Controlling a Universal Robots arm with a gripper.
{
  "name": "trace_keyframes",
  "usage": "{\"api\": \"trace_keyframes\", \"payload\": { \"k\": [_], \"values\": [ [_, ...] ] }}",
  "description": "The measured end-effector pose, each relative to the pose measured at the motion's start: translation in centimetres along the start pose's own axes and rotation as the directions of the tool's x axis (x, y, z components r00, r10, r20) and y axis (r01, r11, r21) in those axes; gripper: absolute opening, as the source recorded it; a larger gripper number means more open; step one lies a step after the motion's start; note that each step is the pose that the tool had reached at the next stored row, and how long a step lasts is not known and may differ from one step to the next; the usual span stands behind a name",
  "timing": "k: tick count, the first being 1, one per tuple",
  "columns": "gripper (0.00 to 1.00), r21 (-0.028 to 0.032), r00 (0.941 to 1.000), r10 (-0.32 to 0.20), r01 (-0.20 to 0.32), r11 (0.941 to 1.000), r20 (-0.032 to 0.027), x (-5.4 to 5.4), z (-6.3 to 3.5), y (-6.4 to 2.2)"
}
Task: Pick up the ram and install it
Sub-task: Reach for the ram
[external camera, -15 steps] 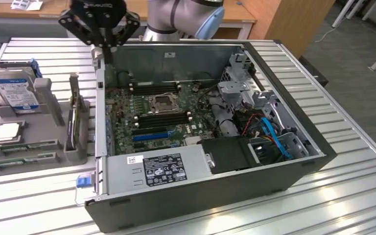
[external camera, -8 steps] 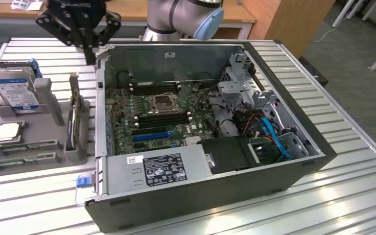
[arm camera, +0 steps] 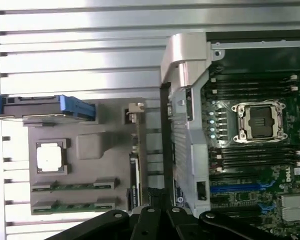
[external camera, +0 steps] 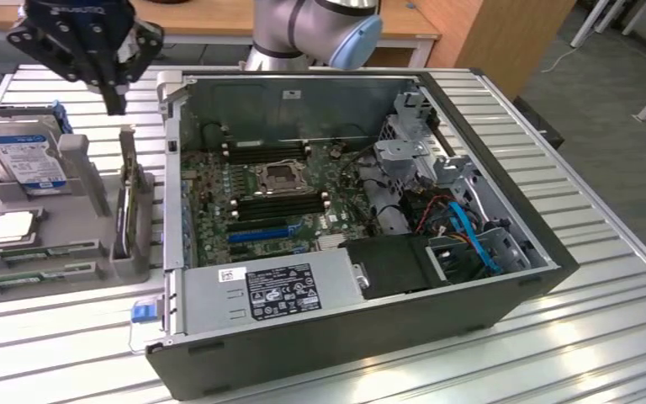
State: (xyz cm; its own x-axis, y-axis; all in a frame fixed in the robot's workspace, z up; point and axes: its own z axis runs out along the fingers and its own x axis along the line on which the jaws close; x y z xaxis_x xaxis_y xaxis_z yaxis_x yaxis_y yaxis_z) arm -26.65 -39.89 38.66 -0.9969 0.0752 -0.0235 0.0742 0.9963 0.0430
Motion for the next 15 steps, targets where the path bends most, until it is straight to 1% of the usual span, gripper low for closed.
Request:
{"api": "trace_keyframes", "payload": {
  "k": [7, 15],
  "values": [
    [0.11, 0.0033, 1.0, 0.0, 0.0, 1.0, 0.0002, 3.2, 0.18, -0.25],
    [0.11, 0.0053, 1.0, 0.0, 0.0, 1.0, 0.0005, 6.8, 0.51, -0.53]
  ]
}}
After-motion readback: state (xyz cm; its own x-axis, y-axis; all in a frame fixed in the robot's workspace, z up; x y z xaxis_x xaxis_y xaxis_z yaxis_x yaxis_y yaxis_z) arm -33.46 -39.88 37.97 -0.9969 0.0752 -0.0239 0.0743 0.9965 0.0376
